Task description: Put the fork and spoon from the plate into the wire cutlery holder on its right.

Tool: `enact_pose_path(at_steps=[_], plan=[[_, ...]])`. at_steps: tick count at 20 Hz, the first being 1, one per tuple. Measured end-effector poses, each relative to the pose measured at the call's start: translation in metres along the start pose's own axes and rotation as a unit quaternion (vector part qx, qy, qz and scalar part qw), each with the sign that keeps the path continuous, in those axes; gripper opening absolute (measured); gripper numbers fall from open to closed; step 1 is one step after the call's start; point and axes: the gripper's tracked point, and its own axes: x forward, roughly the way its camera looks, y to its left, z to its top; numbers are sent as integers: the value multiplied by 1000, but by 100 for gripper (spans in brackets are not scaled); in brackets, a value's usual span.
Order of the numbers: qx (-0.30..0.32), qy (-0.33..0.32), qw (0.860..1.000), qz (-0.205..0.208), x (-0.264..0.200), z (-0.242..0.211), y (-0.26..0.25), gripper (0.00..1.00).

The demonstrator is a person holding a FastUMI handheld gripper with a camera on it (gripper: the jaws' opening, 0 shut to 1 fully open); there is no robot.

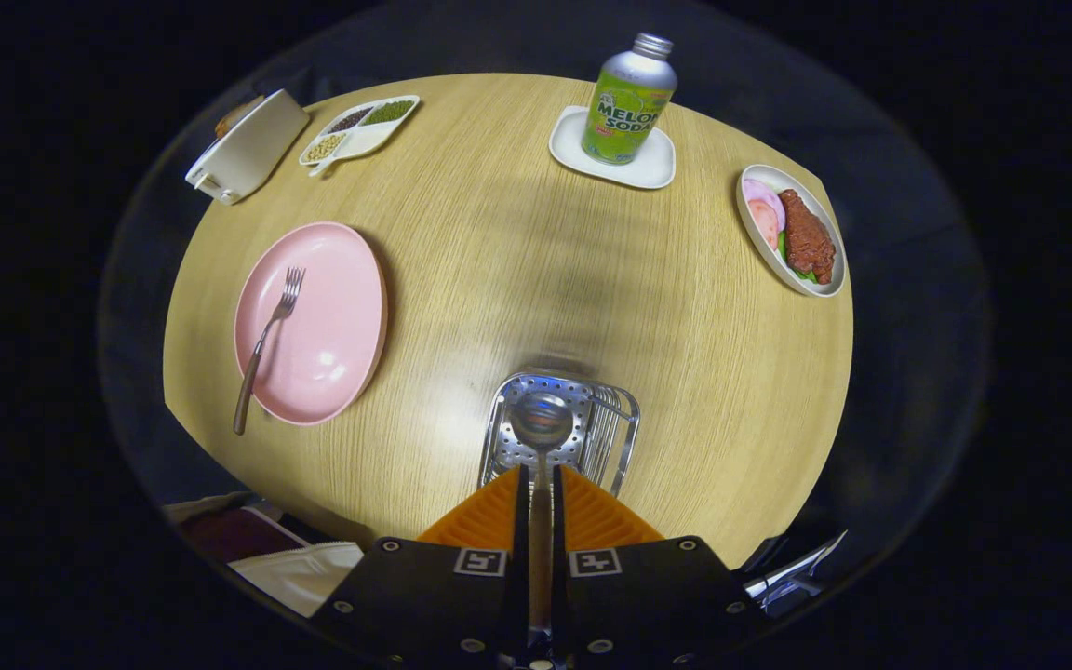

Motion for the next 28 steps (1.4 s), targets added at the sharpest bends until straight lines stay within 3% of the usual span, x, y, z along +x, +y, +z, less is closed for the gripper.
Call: enact_pose_path(at_steps=[2,3,8,9,10,15,19,26,28], plan=[[7,-21,1000,-4,-9,5,0,19],[14,-36,999,-5,-15,8,0,32],[42,-115,992,-2,-50,20,19,77],[49,-136,989,-2,-56,25,24,95],[56,-154,986,-7,-63,27,27,100],[78,-263,961,-19,-91,47,67,100],[54,-293,954,-26,-78,46,118,100],[75,-325,942,28,-37,65,220,100],[65,-330,941,26,-25,68,235,100]])
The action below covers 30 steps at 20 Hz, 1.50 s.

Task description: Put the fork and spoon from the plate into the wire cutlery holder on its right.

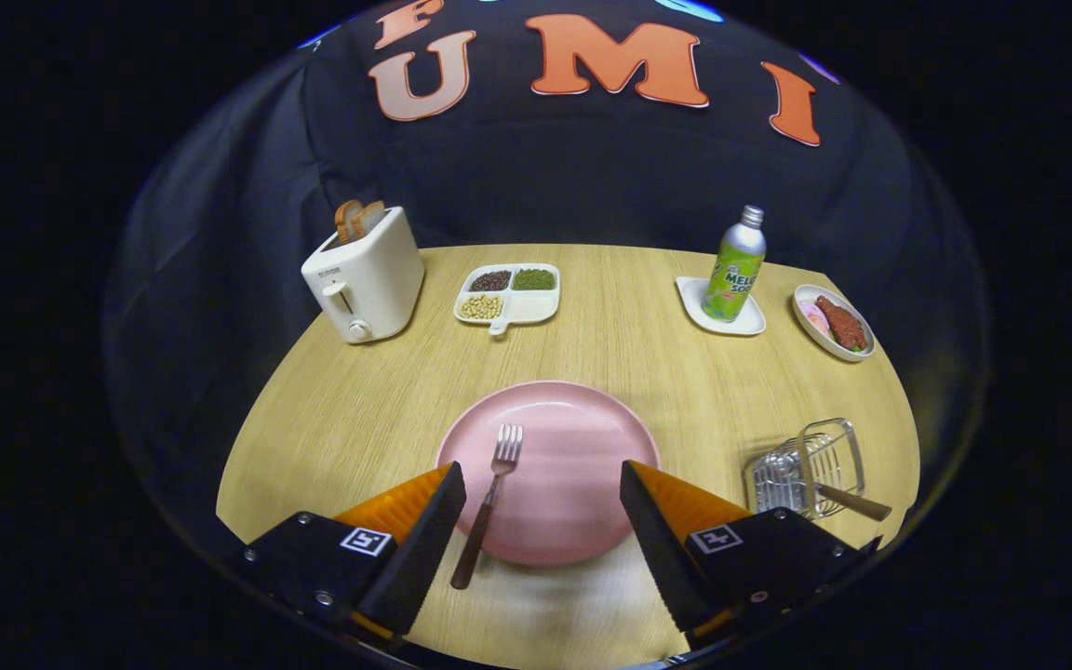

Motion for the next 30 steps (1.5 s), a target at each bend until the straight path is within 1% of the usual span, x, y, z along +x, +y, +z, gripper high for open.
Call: enact_pose_path(at_steps=[3,5,8,9,10,11,12,13,14,16,17,18,19,20,21,22,23,24,25,27,30], plan=[[-15,-7,1000,-11,14,-12,9,100],[-16,6,1000,-15,24,-24,12,100],[-14,21,1000,-9,35,-38,21,100],[-16,21,1000,-7,39,-40,24,98],[-17,22,1000,-8,41,-43,26,94],[-19,22,1000,-11,44,-44,27,88],[-21,23,999,-12,47,-47,29,85],[-23,26,999,-12,51,-49,32,79],[-24,28,999,-13,54,-51,34,77],[-29,33,999,-17,59,-55,35,69],[-31,34,999,-18,61,-55,36,62],[-32,36,999,-19,64,-56,35,59],[-32,38,999,-19,65,-57,36,51],[-30,40,999,-18,68,-58,37,48],[-27,43,999,-18,70,-58,38,41],[-25,47,998,-18,70,-60,38,37],[-24,50,998,-21,71,-61,37,29],[-26,48,998,-34,72,-61,30,24],[-25,49,998,-36,69,-60,28,10],[-19,53,998,-24,67,-61,31,4],[-13,50,999,-18,59,-55,23,4]])
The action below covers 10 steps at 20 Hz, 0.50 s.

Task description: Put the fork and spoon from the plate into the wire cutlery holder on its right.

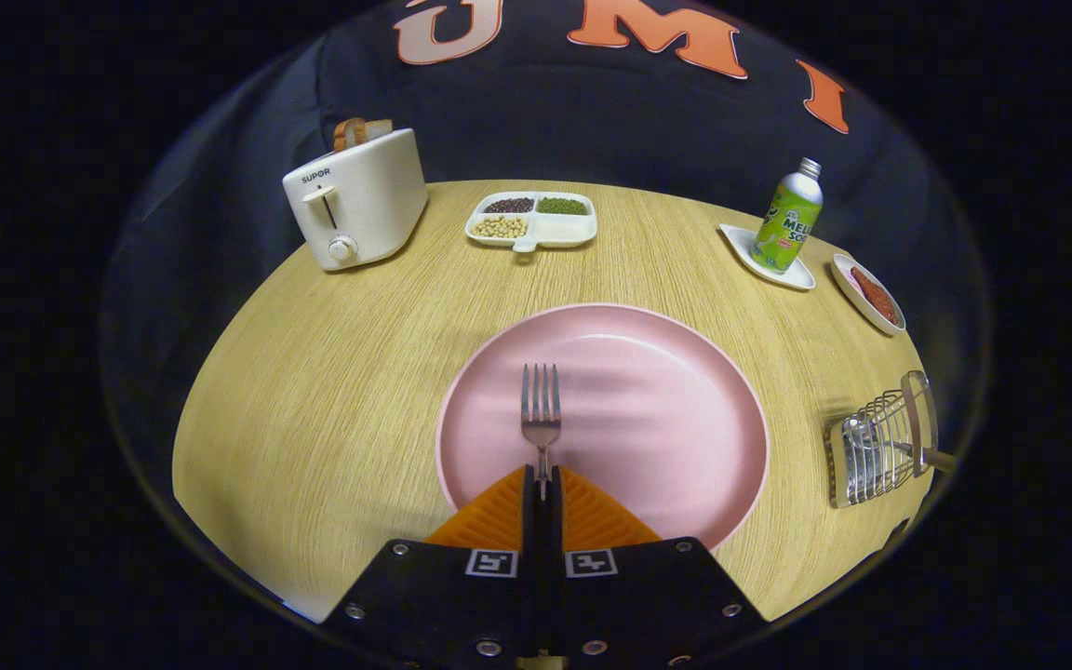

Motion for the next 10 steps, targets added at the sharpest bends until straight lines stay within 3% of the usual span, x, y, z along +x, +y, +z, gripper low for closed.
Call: enact_pose_path(at_steps=[10], plan=[[14,3,1000,-5,-52,19,-68,4]])
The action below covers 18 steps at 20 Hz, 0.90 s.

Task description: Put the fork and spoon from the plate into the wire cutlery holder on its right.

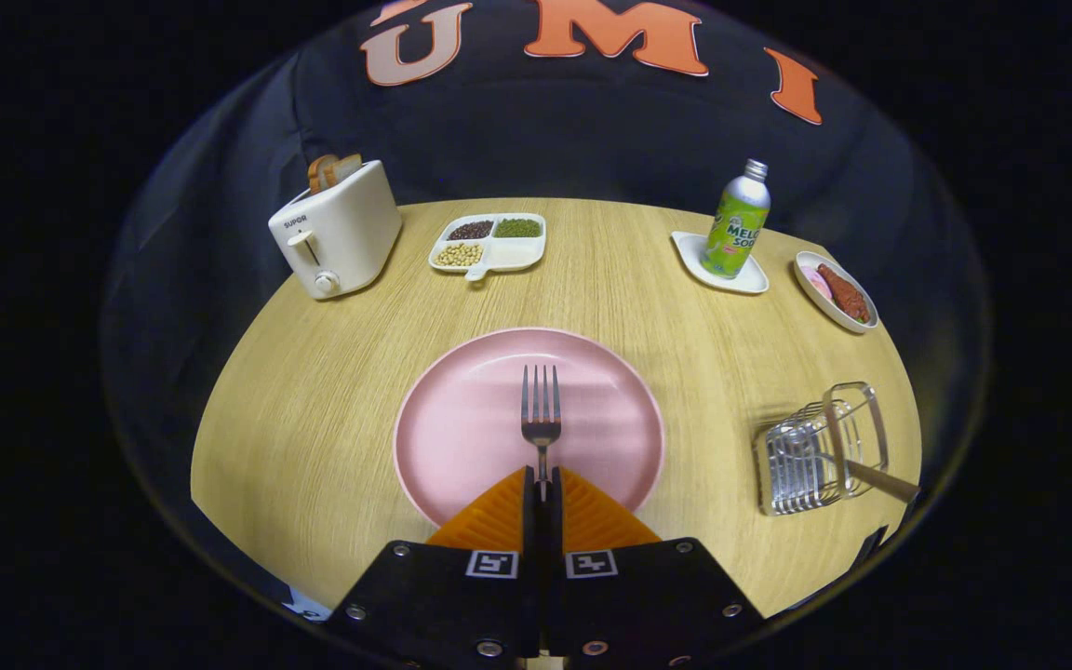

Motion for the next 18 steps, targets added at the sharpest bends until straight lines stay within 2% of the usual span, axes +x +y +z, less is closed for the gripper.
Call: enact_pose_path(at_steps=[5,9,18], plan=[[9,10,1000,-12,-34,9,-47,4],[-8,27,999,-31,-59,8,-90,4],[-24,77,996,-43,-103,9,-164,4]])
